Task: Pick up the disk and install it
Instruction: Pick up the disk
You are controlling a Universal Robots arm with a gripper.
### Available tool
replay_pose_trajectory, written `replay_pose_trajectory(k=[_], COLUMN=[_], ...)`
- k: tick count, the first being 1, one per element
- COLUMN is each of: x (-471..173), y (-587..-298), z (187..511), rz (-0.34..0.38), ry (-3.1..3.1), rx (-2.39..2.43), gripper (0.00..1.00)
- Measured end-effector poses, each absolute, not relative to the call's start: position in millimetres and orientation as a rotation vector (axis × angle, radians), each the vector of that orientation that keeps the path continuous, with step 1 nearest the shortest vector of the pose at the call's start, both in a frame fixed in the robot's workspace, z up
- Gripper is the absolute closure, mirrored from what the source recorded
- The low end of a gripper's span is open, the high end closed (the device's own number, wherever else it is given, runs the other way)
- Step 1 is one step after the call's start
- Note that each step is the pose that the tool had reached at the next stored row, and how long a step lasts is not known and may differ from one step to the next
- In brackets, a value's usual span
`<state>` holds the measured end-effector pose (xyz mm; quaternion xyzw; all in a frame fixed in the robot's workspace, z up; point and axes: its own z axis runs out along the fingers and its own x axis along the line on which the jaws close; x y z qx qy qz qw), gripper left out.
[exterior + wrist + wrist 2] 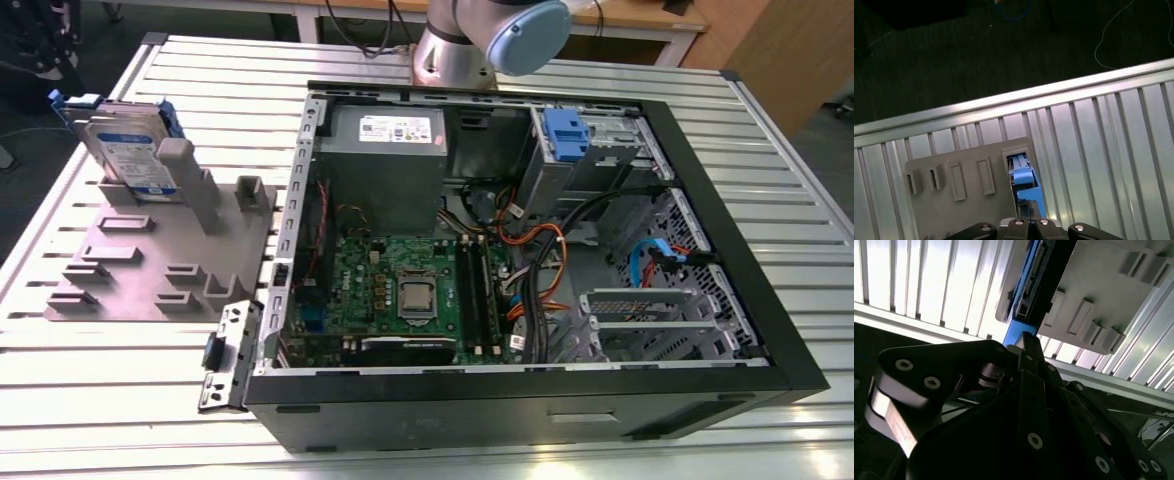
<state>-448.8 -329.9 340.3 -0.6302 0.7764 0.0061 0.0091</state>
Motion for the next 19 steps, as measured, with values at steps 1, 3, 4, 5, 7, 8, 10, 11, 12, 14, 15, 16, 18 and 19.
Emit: replay_pose_trajectory(k=[1, 3, 4, 5, 7, 8, 10, 11, 12, 14, 15, 16, 18, 19], x=[-448.8, -448.8, -448.7, -448.7, -448.7, -448.7, -448.7, -448.7, -448.7, -448.7, -448.7, -448.7, -448.7, -448.7], y=[-329.9, -329.9, -329.9, -329.9, -329.1, -328.3, -328.3, -328.3, -328.3, -328.3, -328.3, -328.3, -328.2, -328.2], z=[340.3, 340.2, 340.1, 340.0, 339.6, 339.6, 339.6, 339.6, 339.7, 339.7, 339.7, 339.7, 339.6, 339.6], rz=[0.019, 0.020, 0.020, 0.020, 0.020, 0.020, 0.020, 0.020, 0.020, 0.020, 0.020, 0.020, 0.020, 0.020], ry=[2.409, 2.376, 2.362, 2.349, 2.331, 2.329, 2.329, 2.329, 2.329, 2.329, 2.329, 2.329, 2.328, 2.328], rx=[-1.988, -2.027, -2.044, -2.059, -2.078, -2.081, -2.081, -2.082, -2.082, -2.082, -2.082, -2.082, -2.082, -2.082], gripper=[0.89, 0.89, 0.89, 0.89, 0.89, 0.89, 0.89, 0.89, 0.89, 0.89, 0.89, 0.89, 0.77, 0.77])
